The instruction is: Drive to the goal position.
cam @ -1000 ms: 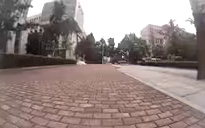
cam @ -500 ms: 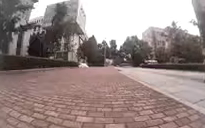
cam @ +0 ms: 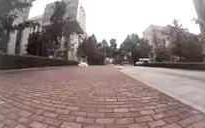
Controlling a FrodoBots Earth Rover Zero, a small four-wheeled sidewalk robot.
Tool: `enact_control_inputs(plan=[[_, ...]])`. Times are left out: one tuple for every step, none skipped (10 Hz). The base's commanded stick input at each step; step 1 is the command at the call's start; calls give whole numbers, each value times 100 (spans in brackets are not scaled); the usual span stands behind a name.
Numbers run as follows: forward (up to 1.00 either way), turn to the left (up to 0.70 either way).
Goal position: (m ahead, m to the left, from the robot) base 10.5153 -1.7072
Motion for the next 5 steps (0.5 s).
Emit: enact_control_inputs(plan=[[70, 10], [70, 13], [70, 14], [70, 14], [70, 14]])
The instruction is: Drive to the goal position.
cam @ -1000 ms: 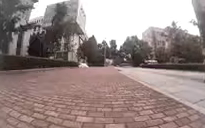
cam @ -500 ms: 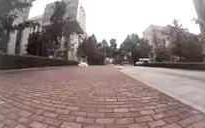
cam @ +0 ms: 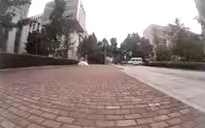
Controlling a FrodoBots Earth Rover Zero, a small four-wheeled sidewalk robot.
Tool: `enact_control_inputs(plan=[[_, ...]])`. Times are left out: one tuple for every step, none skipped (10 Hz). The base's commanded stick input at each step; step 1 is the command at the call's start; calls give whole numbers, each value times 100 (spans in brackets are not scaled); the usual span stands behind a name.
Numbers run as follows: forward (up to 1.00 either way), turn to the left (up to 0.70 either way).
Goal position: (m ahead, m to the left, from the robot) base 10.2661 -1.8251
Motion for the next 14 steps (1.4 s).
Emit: enact_control_inputs(plan=[[70, 9], [70, 3], [70, 1], [70, 0], [70, 0], [70, 0], [70, 0], [70, 0], [70, 0], [70, 0], [70, 1], [70, 7], [70, 12], [70, 14]])
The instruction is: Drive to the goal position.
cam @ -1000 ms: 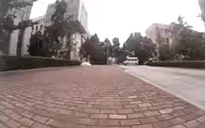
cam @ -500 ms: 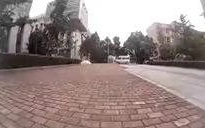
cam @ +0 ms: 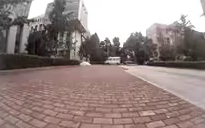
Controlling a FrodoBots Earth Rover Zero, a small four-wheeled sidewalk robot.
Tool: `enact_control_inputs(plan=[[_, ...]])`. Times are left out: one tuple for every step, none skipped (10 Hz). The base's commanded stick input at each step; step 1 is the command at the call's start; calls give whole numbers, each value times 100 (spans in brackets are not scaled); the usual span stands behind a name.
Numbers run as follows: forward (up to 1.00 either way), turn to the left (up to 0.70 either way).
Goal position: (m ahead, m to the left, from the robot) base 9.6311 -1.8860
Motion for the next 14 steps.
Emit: enact_control_inputs(plan=[[70, 14], [70, 12], [70, 7], [70, 3], [70, 0], [70, 0], [70, 0], [70, 0], [70, 0], [70, 0], [70, 0], [70, 0], [70, 0], [70, 0]])
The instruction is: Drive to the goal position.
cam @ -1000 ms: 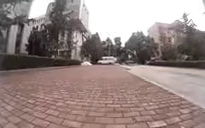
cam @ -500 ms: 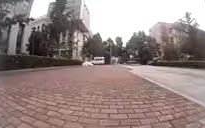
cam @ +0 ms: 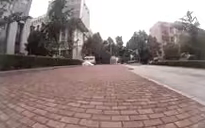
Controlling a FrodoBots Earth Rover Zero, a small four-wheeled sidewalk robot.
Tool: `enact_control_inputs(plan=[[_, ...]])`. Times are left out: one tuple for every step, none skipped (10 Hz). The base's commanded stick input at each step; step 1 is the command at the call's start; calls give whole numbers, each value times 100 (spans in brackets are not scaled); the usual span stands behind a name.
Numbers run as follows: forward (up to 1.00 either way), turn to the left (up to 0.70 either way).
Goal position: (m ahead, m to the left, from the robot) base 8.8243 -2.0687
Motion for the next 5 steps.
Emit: enact_control_inputs(plan=[[70, 0], [70, 0], [70, 0], [70, 0], [70, 0]])
